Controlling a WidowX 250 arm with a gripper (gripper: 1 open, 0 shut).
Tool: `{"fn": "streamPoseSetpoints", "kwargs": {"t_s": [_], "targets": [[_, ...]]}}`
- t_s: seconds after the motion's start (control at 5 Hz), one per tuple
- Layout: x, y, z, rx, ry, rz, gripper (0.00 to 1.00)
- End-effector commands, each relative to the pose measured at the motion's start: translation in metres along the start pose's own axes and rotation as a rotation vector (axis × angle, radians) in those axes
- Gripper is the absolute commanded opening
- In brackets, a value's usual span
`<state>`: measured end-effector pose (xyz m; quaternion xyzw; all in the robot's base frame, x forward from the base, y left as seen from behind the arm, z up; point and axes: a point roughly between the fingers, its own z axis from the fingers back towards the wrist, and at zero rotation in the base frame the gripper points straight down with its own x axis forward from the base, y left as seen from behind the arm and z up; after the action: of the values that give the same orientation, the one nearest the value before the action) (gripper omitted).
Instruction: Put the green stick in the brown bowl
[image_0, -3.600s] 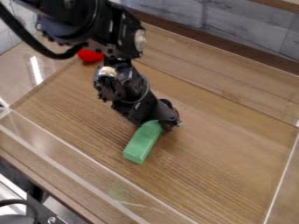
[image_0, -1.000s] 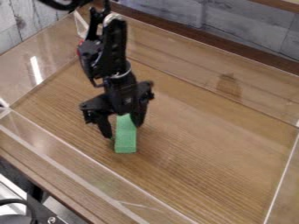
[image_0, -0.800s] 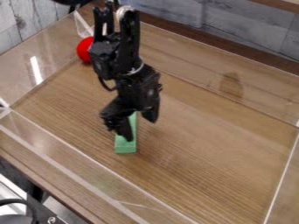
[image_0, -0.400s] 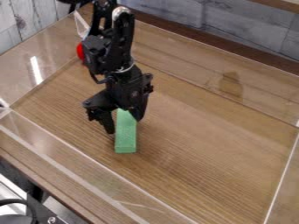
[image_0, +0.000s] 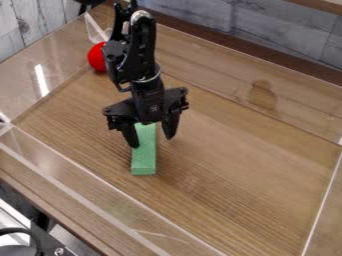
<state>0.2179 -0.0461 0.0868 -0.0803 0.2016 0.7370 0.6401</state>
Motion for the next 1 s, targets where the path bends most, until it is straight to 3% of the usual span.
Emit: {"fn": "streamPoseSetpoints", "kwargs": {"t_s": [0.0,0.4,0.8], "targets": [[-0.008,0.003,0.002,-0.039,0.009,0.032,0.00],[-0.001,-0.014,0.023,-0.030,-0.007,0.007,0.00],[0.009,-0.011,0.017,0.005,-0.050,-0.079,0.00]]}}
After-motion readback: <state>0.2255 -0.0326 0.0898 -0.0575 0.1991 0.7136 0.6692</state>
